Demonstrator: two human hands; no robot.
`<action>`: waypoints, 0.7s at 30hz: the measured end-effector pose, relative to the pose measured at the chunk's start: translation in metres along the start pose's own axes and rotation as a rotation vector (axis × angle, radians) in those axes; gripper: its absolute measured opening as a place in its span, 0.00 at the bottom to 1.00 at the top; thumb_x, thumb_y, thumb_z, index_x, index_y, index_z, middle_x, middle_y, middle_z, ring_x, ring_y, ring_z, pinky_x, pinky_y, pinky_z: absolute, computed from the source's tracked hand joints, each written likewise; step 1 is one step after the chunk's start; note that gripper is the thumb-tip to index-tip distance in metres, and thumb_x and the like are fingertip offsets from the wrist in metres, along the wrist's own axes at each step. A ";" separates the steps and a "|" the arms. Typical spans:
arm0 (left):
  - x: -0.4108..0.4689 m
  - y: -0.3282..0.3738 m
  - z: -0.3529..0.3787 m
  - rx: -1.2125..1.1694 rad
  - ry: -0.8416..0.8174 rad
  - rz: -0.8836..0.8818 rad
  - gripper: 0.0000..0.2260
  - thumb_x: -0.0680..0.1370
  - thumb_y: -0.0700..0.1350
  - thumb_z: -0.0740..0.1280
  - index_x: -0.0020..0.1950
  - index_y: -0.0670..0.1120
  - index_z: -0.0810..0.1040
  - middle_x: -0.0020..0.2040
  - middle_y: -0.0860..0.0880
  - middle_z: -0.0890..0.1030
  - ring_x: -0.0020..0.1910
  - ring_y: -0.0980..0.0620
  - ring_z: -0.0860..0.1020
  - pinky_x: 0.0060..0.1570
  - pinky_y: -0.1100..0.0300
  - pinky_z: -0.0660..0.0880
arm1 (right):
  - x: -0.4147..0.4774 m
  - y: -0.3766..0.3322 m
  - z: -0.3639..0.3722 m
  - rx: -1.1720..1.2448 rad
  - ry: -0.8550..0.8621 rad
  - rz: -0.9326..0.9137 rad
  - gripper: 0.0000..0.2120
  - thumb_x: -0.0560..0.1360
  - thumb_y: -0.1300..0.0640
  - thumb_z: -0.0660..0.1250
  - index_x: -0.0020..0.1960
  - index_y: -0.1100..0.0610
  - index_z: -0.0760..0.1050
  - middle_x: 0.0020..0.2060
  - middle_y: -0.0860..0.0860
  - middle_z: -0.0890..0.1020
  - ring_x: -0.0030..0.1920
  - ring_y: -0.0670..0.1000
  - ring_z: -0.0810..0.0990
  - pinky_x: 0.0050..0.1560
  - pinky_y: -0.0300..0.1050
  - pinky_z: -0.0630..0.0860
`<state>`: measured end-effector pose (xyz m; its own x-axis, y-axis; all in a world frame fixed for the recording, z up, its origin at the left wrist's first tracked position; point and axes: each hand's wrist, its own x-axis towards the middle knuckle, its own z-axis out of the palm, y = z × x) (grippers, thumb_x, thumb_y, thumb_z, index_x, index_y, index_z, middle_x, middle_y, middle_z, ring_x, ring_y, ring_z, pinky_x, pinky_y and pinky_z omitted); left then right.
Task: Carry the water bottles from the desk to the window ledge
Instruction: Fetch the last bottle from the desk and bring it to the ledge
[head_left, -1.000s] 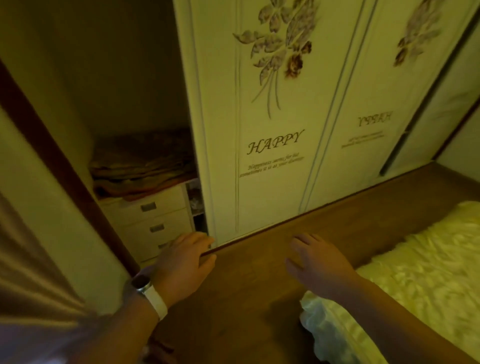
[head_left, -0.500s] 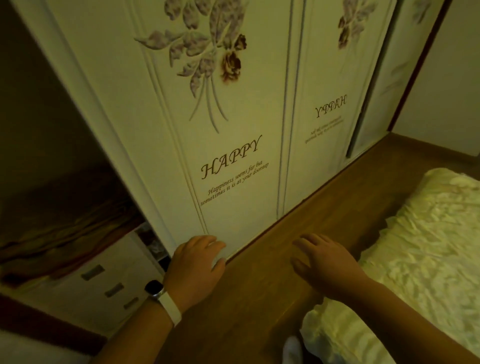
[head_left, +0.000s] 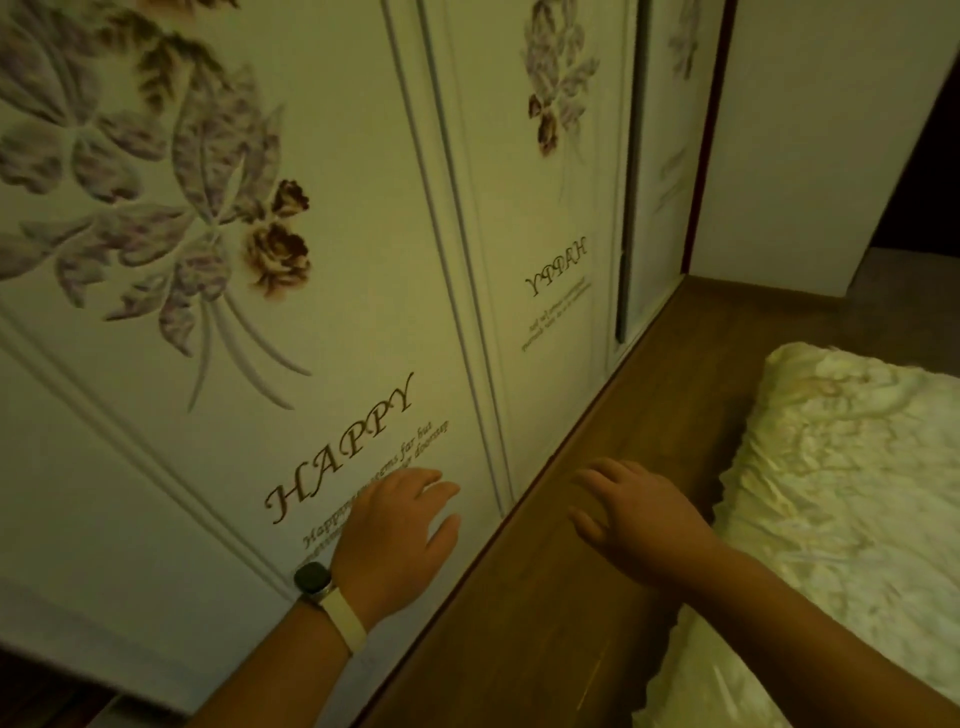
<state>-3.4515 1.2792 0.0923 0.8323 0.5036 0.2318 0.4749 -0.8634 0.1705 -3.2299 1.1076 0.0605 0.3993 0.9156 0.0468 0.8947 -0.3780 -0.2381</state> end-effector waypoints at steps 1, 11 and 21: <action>0.014 0.002 0.002 0.006 0.006 0.028 0.18 0.77 0.54 0.62 0.62 0.48 0.81 0.61 0.47 0.81 0.62 0.45 0.77 0.61 0.44 0.73 | 0.005 0.007 -0.004 -0.003 0.010 0.009 0.32 0.74 0.32 0.45 0.72 0.45 0.65 0.70 0.47 0.71 0.68 0.51 0.70 0.65 0.49 0.69; 0.166 0.002 0.047 0.041 -0.007 0.325 0.15 0.73 0.50 0.68 0.55 0.45 0.84 0.54 0.44 0.84 0.54 0.42 0.82 0.54 0.44 0.78 | 0.069 0.071 -0.025 -0.074 0.043 0.189 0.34 0.74 0.33 0.44 0.69 0.49 0.71 0.66 0.49 0.76 0.65 0.52 0.75 0.60 0.48 0.72; 0.361 -0.032 0.095 -0.080 -0.035 0.479 0.17 0.75 0.53 0.63 0.59 0.48 0.82 0.58 0.46 0.82 0.59 0.44 0.79 0.59 0.45 0.74 | 0.208 0.124 -0.040 -0.158 0.031 0.402 0.25 0.79 0.38 0.53 0.72 0.47 0.65 0.72 0.46 0.68 0.69 0.49 0.68 0.66 0.46 0.68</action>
<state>-3.1388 1.4852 0.0794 0.9617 0.0475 0.2699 0.0137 -0.9920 0.1256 -3.0284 1.2457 0.0794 0.7258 0.6878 0.0106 0.6856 -0.7221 -0.0921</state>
